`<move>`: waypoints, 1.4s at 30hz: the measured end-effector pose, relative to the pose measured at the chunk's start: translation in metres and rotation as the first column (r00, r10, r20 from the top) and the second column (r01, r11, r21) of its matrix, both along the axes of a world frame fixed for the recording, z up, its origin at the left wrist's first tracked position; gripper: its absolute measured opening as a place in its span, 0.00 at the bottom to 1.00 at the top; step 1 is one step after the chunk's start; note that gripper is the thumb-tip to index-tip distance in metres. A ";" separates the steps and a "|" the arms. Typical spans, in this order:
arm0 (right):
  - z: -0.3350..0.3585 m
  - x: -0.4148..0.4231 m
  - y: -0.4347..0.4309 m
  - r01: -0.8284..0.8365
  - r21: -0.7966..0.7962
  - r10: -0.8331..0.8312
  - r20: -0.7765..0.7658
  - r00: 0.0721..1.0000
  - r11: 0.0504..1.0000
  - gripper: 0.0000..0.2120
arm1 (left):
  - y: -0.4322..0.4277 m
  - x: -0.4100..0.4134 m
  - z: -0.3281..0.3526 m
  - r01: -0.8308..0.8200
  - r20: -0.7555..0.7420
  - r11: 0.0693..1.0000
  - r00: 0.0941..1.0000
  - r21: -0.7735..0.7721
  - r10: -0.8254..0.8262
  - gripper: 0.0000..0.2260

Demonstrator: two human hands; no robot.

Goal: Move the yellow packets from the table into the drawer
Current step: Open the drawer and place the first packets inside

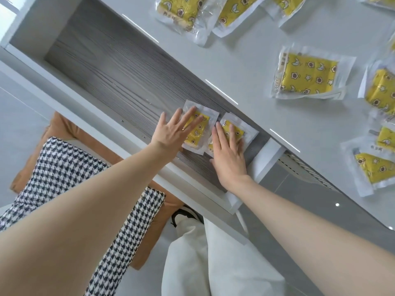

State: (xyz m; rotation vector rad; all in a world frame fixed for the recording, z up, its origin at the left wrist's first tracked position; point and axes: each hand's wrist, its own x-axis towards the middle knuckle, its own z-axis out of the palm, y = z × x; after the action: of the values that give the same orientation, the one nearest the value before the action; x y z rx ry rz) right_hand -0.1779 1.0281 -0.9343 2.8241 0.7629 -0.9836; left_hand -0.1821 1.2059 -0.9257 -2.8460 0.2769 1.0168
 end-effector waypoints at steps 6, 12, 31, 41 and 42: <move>0.004 0.004 -0.015 0.120 0.016 -0.120 0.041 0.992 0.993 0.36 | -0.007 0.025 -0.003 -0.007 0.030 0.990 0.999 -0.140 0.011 0.44; 0.006 0.005 -0.026 0.137 -0.023 -0.134 0.089 0.987 0.990 0.33 | -0.023 0.042 -0.007 0.005 0.008 0.978 1.000 -0.210 -0.004 0.42; 0.108 0.001 -0.030 0.174 0.149 -0.168 -0.057 0.984 0.973 0.21 | -0.034 -0.001 0.084 -0.287 -0.011 0.895 0.953 -0.340 0.301 0.28; 0.301 -0.016 -0.044 0.133 0.346 -0.128 -0.037 0.991 0.929 0.20 | -0.040 -0.044 0.282 -0.523 -0.008 0.692 0.800 -0.498 0.600 0.21; 0.321 -0.018 -0.049 0.121 0.350 -0.120 -0.026 0.992 0.929 0.21 | -0.042 -0.050 0.304 -0.526 0.003 0.678 0.789 -0.513 0.614 0.21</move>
State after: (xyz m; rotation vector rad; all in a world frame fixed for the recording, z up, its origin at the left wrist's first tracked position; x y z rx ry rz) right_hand -0.1962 0.9787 -0.6130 3.2098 0.8509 -0.9528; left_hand -0.2321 1.1638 -0.6216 -3.5845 -0.5055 0.8401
